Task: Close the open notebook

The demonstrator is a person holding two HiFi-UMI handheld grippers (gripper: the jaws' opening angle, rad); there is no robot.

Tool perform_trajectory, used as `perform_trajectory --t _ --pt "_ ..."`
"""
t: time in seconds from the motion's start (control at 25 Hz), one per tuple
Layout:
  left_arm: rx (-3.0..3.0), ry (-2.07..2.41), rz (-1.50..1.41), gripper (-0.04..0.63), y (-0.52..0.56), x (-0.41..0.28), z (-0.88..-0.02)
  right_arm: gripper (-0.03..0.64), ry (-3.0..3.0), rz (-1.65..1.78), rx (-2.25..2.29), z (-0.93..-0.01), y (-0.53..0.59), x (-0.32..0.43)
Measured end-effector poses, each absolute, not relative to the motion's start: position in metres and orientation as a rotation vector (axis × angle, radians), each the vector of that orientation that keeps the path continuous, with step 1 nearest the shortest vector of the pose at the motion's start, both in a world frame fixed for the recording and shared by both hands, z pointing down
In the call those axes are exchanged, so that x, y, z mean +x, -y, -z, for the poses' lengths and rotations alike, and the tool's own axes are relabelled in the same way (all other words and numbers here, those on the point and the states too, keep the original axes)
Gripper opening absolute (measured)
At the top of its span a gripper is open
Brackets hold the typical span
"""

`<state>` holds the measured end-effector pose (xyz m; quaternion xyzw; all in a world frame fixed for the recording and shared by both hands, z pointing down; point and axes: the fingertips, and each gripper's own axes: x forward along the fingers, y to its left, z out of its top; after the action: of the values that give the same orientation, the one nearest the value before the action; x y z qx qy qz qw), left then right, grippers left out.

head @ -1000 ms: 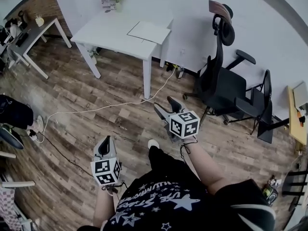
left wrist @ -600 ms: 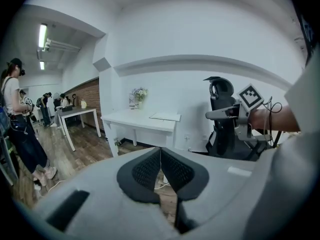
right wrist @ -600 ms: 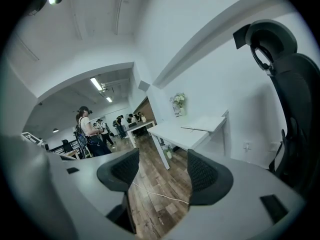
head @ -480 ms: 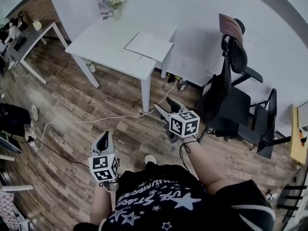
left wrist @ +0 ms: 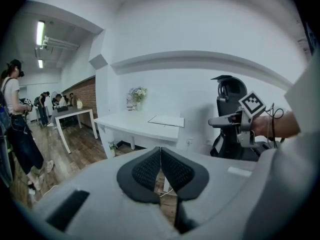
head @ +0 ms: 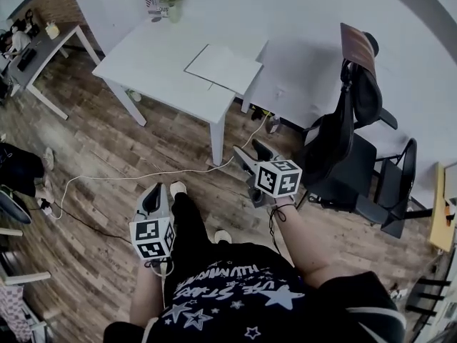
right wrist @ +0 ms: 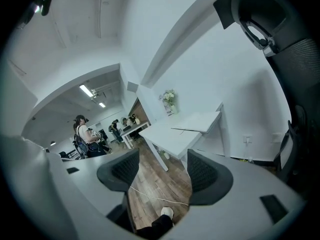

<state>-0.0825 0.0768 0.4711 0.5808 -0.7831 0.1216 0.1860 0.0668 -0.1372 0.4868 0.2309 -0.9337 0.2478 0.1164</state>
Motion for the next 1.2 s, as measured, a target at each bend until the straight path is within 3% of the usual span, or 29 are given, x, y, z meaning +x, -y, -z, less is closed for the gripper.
perform_trajectory --t 0.68,1.2 --pt "1.893 1.986 -0.405 0.021 0.127 -0.221 -0.49 0.267 2.611 -0.839 1.033 -0.51 0.292 -0.007" --pt "2.03 1.778 -0.482 0.02 0.239 -0.279 -0.507 0.259 2.383 -1.086 1.286 -0.557 0.372 -0.027"
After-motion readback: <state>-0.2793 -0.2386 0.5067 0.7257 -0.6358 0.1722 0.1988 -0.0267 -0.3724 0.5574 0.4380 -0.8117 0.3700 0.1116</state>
